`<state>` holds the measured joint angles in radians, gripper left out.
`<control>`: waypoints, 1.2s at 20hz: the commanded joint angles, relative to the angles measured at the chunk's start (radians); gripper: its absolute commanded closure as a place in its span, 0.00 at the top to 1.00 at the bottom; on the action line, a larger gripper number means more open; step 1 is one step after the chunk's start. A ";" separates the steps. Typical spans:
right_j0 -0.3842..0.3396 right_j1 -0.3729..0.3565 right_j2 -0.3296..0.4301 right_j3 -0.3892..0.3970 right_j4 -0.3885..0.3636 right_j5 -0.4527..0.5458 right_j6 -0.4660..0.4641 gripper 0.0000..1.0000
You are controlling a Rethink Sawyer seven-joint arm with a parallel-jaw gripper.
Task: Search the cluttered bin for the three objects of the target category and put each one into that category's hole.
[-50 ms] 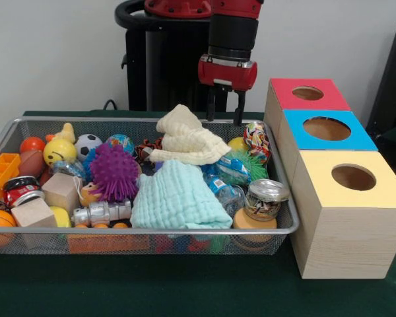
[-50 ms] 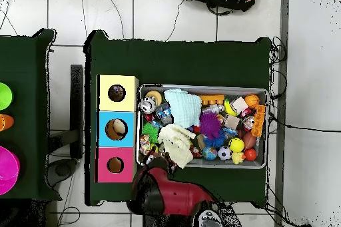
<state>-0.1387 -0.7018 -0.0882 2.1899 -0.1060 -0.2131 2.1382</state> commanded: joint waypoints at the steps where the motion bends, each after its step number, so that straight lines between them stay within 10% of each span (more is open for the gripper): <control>1: 0.039 -0.060 0.090 -0.072 0.130 0.130 0.192 1.00; 24: 0.076 0.028 0.084 -0.078 0.200 0.004 0.181 1.00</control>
<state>-0.0536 -0.7365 -0.0874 2.1900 0.0442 -0.2035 2.1382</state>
